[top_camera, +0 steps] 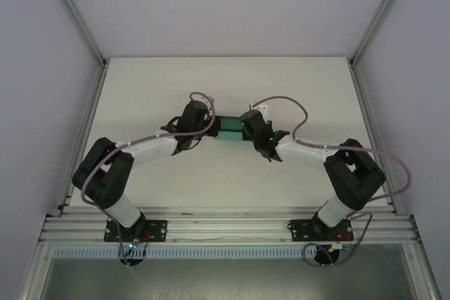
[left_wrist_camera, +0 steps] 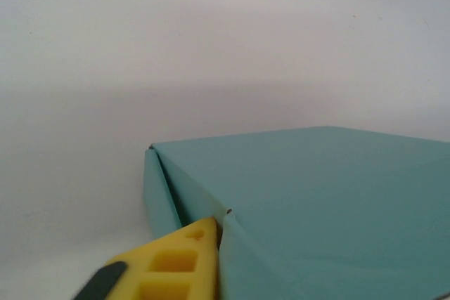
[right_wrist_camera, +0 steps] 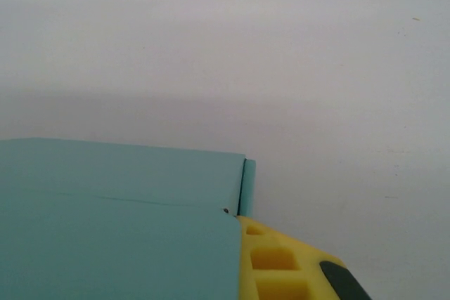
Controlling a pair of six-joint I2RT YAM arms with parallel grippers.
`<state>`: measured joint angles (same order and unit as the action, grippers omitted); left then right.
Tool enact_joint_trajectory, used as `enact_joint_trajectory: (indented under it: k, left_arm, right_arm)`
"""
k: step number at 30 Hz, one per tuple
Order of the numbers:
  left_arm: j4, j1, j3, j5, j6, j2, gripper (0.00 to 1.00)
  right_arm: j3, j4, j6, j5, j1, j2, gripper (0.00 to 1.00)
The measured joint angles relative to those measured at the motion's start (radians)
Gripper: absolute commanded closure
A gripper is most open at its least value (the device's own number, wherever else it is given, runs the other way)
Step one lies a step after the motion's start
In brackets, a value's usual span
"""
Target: Assemble paper box
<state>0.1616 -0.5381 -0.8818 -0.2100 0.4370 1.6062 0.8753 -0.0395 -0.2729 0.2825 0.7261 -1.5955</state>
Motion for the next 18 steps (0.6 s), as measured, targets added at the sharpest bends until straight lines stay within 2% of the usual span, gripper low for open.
enact_joint_trajectory:
  k: [4, 7, 11, 18]
  left_arm:
    - [-0.026, -0.013, 0.009, -0.014, -0.005, -0.032, 0.61]
    - [-0.053, -0.02, 0.009, -0.02, -0.005, -0.063, 0.42]
    - [-0.101, -0.031, 0.009, -0.024, -0.02, -0.113, 0.02]
    - [-0.225, -0.032, -0.002, 0.001, -0.016, -0.199, 0.0]
  right_arm:
    - [-0.004, -0.004, 0.01, 0.015, 0.014, 0.003, 0.92]
    - [-0.018, -0.019, 0.018, 0.014, 0.021, 0.014, 0.92]
    - [-0.037, -0.041, 0.035, 0.009, 0.032, 0.029, 0.92]
    - [-0.061, -0.082, 0.05, 0.009, 0.033, 0.03, 0.92]
